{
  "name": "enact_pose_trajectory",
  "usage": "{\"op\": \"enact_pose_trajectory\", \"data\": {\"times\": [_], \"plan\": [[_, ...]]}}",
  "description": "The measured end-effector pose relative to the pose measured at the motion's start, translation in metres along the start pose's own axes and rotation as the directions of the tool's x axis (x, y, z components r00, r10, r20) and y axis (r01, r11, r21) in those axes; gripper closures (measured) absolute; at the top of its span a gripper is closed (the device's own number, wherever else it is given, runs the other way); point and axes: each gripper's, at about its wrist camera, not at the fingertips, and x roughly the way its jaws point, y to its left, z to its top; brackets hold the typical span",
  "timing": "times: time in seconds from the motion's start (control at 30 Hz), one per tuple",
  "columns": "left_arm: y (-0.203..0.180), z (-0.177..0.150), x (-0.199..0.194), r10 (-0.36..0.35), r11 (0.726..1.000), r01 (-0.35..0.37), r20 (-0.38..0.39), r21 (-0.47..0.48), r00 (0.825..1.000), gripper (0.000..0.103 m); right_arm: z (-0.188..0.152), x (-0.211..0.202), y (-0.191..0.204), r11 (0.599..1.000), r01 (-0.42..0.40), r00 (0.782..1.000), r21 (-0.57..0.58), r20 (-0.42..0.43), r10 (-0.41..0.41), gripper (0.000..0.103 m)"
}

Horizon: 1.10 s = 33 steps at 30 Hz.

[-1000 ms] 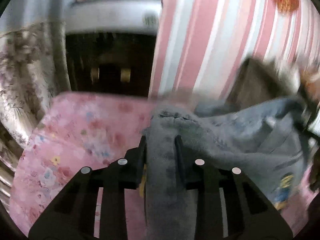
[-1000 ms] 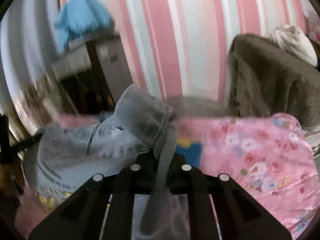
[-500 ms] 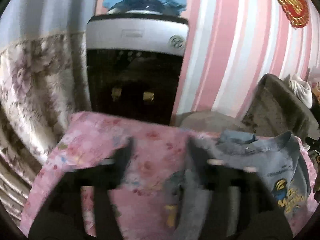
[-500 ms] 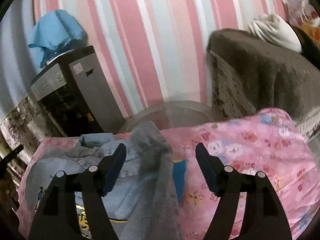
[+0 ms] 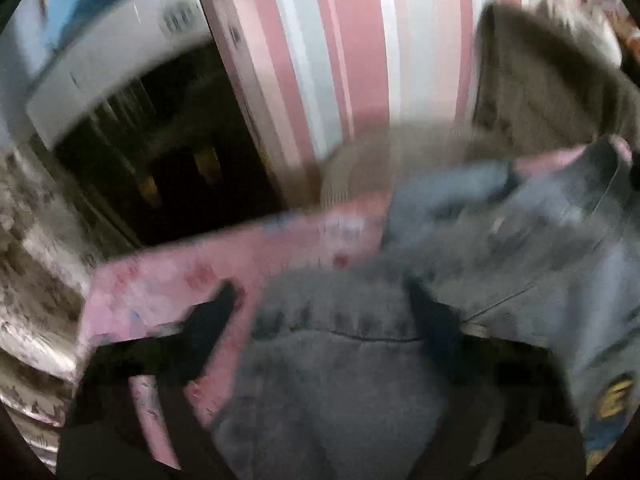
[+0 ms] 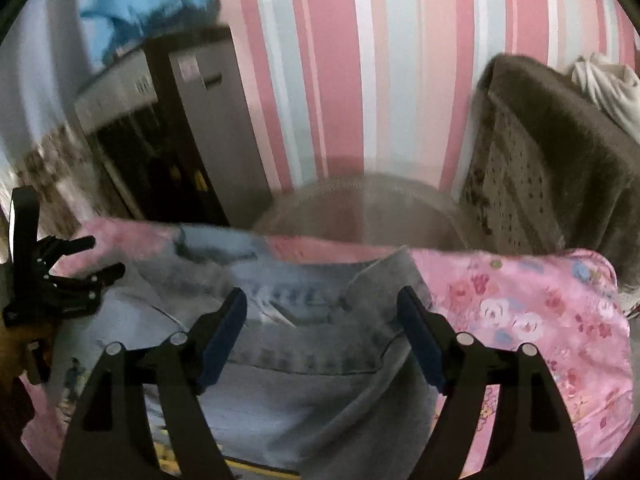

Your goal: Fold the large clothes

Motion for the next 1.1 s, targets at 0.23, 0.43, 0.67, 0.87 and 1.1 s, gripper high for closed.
{"op": "enact_pose_trajectory", "data": {"times": [0.23,0.43,0.67,0.87,1.1], "plan": [[0.029,-0.018,-0.009,0.039,0.994,-0.031,0.068,-0.108,0.997,0.09,-0.011,0.021,-0.019,0.999,0.033,0.997,0.009,-0.068,-0.032,0.088],[0.054,-0.022,-0.029,0.131,0.98,-0.104,0.16,-0.168,0.978,0.091,-0.004,0.018,-0.025,0.997,0.079,0.996,-0.018,-0.04,-0.08,0.088],[0.055,-0.009,-0.008,0.151,0.978,-0.133,0.104,-0.163,0.983,0.09,-0.003,0.034,-0.057,0.981,0.189,0.981,0.055,-0.053,-0.186,0.101],[0.058,-0.012,-0.008,0.139,0.979,-0.124,0.083,-0.164,0.987,0.008,-0.025,0.022,-0.077,0.979,0.172,0.984,0.108,-0.059,-0.166,0.041],[0.071,-0.075,-0.089,0.083,0.971,-0.044,0.16,-0.234,0.984,0.003,-0.085,-0.063,-0.086,0.983,0.075,0.996,0.166,0.035,-0.082,0.029]]}}
